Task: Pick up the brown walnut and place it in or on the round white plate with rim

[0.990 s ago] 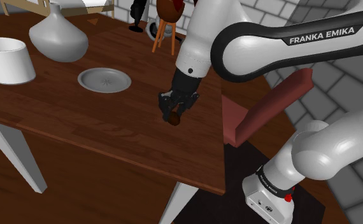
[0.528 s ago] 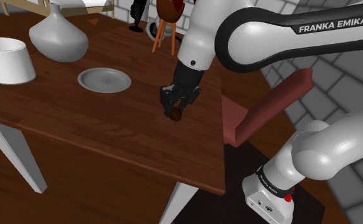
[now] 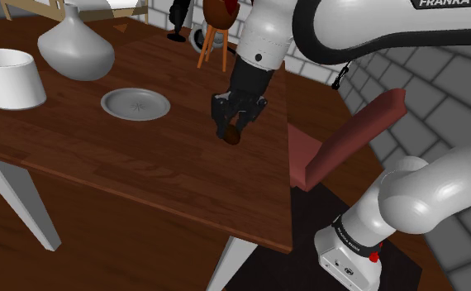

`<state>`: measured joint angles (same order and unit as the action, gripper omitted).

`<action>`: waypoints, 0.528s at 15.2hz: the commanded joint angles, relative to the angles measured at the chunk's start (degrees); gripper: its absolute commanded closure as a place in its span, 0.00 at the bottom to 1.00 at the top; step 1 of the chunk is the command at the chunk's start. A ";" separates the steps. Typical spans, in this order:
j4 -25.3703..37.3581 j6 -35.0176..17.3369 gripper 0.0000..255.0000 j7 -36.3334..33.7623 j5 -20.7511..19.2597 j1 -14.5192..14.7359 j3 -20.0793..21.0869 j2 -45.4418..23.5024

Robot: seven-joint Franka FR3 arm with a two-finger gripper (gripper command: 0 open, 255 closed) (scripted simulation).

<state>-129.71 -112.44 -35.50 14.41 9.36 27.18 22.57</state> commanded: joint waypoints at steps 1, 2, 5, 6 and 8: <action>1.43 1.61 1.00 -0.01 -0.18 -0.11 -0.30 0.15; 2.11 2.39 1.00 -0.06 -0.24 -0.15 -0.42 0.25; 3.52 3.97 1.00 -0.15 -0.37 -0.21 -0.66 0.43; 5.59 3.67 1.00 -0.52 -1.30 -0.81 -0.24 -2.01; 9.90 3.30 1.00 -1.40 -3.33 -1.88 0.62 -6.91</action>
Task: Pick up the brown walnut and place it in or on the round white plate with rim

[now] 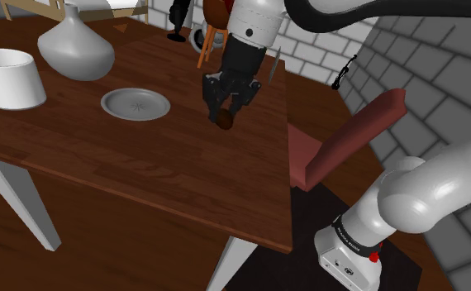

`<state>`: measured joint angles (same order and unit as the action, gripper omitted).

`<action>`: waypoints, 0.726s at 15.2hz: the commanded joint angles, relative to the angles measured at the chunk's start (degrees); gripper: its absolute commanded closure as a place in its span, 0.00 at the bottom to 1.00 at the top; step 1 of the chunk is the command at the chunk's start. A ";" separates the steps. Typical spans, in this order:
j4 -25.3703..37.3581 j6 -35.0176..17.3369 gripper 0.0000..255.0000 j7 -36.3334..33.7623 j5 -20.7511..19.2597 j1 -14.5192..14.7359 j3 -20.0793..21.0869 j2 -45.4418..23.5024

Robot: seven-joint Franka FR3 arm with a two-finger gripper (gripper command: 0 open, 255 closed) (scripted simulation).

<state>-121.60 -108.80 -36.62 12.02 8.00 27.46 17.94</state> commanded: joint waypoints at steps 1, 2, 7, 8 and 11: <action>4.05 -0.40 1.00 -0.80 -2.06 -0.96 0.74 -4.75; 6.40 -0.38 1.00 -1.36 -3.24 -1.33 1.13 -7.25; 19.51 1.17 1.00 -4.56 -9.90 -1.74 2.47 -20.14; 22.46 1.79 1.00 -5.19 -11.32 -1.49 2.57 -22.81; 32.24 4.38 1.00 -6.87 -15.55 0.02 2.48 -31.01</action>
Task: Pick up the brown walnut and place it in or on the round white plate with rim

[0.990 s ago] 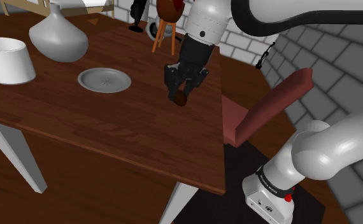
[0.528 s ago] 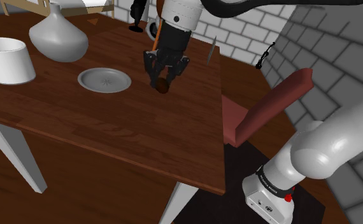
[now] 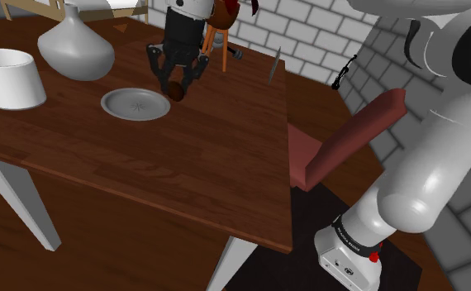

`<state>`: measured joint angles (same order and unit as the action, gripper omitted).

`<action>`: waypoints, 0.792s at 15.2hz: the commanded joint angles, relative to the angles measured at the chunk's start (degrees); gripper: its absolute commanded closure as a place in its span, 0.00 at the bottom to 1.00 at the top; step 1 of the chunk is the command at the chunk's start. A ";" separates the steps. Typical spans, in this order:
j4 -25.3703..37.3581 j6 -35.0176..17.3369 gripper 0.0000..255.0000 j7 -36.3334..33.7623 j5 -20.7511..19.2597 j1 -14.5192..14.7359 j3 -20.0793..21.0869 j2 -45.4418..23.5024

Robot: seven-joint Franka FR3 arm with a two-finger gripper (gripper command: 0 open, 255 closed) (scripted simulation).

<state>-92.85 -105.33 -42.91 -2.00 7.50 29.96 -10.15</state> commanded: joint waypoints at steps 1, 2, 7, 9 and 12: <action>7.12 2.03 1.00 -1.03 -2.90 1.26 -0.18 -5.75; 11.00 3.30 1.00 -1.40 -4.25 2.14 -0.40 -8.65; 37.21 13.12 1.00 -1.65 -10.74 9.08 -2.52 -25.75; 56.81 20.77 1.00 -0.06 -13.15 14.90 -5.03 -37.00; 48.17 15.76 1.00 -0.64 -12.42 12.61 -4.42 -33.73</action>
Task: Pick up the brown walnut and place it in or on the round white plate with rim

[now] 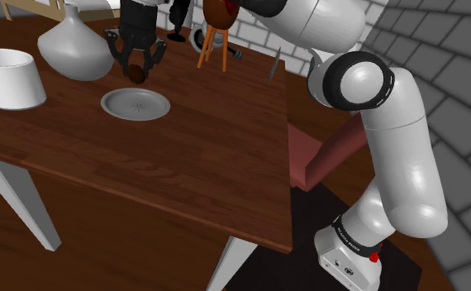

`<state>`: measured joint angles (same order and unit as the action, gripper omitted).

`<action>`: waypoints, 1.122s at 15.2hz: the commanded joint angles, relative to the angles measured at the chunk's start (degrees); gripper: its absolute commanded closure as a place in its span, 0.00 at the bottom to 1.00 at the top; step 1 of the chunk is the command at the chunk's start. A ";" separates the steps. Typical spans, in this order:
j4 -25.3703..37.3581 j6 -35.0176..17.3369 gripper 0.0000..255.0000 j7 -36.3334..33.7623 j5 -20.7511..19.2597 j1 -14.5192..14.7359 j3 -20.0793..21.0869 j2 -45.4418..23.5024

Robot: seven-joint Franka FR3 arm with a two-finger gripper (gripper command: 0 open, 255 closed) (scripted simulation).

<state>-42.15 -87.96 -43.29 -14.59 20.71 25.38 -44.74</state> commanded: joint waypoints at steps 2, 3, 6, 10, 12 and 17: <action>-6.36 -4.09 1.00 -0.48 0.43 -1.57 0.40 2.04; -8.00 -5.22 1.00 -0.57 0.53 -1.97 0.47 2.50; -12.23 -8.31 1.00 -0.78 0.74 -2.95 0.63 3.49; -16.76 -11.95 1.00 -0.99 0.87 -3.90 0.72 4.23; -17.30 -12.40 1.00 -1.02 0.88 -4.00 0.72 4.30; -17.28 -12.40 1.00 -1.02 0.87 -4.00 0.72 4.29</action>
<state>-59.42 -100.35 -44.31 -13.71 16.72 26.10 -40.45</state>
